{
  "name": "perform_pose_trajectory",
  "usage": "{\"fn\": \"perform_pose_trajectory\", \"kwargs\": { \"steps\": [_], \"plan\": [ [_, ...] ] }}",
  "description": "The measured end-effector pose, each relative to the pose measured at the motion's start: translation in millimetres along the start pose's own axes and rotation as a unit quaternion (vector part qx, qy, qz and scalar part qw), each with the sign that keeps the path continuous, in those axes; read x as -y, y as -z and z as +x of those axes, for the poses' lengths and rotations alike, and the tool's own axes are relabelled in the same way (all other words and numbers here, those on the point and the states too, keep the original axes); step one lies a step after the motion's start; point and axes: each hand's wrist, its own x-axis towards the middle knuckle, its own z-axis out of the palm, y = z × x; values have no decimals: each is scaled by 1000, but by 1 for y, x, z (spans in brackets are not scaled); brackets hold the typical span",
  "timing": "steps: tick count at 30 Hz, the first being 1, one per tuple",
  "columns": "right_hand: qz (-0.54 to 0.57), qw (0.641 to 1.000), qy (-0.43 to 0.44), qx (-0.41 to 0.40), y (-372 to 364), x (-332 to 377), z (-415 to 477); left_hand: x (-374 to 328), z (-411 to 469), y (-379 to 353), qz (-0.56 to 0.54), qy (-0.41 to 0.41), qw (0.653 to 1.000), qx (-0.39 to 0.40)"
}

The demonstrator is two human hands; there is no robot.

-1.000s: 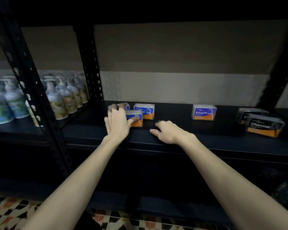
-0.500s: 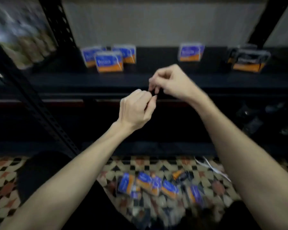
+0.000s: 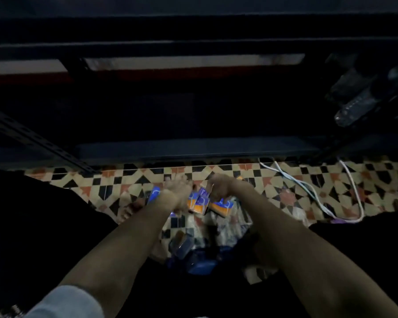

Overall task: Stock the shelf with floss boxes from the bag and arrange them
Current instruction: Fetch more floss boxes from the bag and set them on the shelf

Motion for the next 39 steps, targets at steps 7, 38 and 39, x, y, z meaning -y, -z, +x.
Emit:
{"fn": "perform_pose_trajectory", "kwargs": {
  "steps": [7,38,39],
  "plan": [
    [2,993,-49,-107,-80,-7,51,13,13,-29,14,-19,999,-39],
    [-135,986,87,-51,214,134,-243,105,-235,265,-206,-84,950,-221],
    [-129,983,105,-76,223,141,-256,111,-255,276,-211,-85,937,-264]
  ]
}}
